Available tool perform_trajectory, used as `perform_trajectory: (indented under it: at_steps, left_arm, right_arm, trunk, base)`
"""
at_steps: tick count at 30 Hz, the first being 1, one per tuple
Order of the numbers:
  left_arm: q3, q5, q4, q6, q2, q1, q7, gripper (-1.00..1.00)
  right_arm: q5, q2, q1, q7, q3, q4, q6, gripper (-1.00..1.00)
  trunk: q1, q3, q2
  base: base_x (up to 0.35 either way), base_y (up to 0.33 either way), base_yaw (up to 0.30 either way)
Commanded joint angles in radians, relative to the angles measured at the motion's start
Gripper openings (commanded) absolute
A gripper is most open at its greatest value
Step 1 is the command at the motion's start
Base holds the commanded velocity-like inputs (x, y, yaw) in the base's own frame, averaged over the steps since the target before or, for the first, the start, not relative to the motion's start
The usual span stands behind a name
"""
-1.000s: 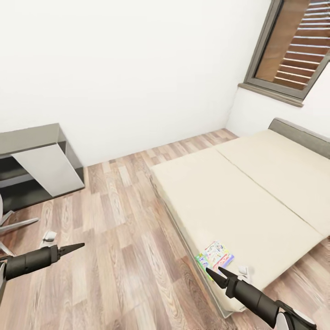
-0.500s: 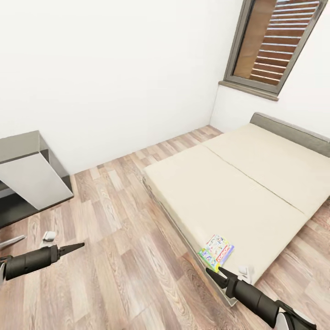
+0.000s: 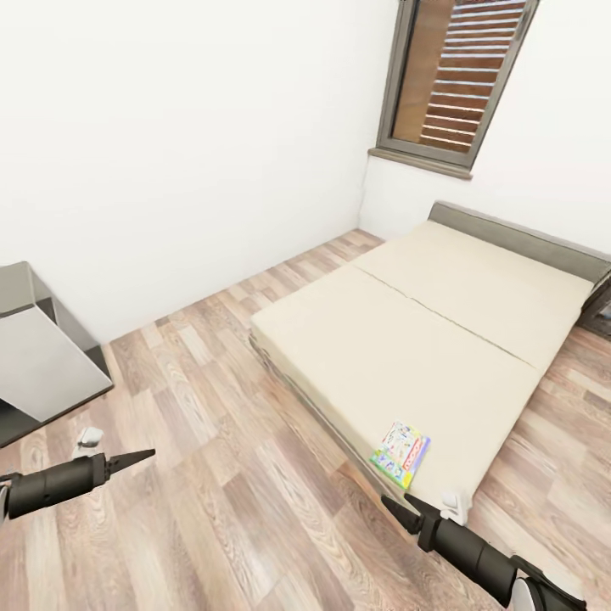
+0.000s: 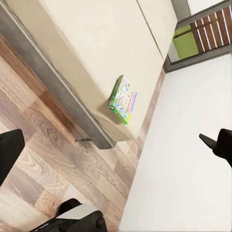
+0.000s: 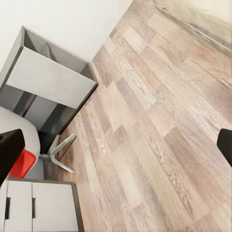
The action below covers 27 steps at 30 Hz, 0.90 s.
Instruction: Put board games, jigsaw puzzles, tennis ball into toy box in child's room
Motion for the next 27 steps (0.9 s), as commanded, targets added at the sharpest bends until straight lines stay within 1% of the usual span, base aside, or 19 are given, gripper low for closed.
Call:
perform_trajectory:
  at_steps: [1,18,27]
  left_arm:
    - [0.000,0.003,0.000,0.010,0.001,0.000,-0.002,1.00]
    - [0.001,0.003,0.000,0.010,0.001,0.000,-0.002,1.00]
    - [0.001,0.003,0.000,0.010,0.003,0.000,-0.003,1.00]
  right_arm:
    - [-0.003,0.002,-0.001,0.003,-0.002,-0.001,0.008,1.00]
    - [-0.004,0.001,-0.001,0.003,-0.003,-0.001,0.008,1.00]
    - [-0.004,0.002,-0.001,0.002,-0.002,-0.001,0.008,1.00]
  trunk:
    - [0.001,-0.001,-0.002]
    - [0.001,0.008,-0.002]
    - [0.001,0.013,-0.002]
  base:
    - [0.000,0.283,-0.276]
    - [0.002,0.284,-0.277]
    - [0.077,0.284,-0.277]
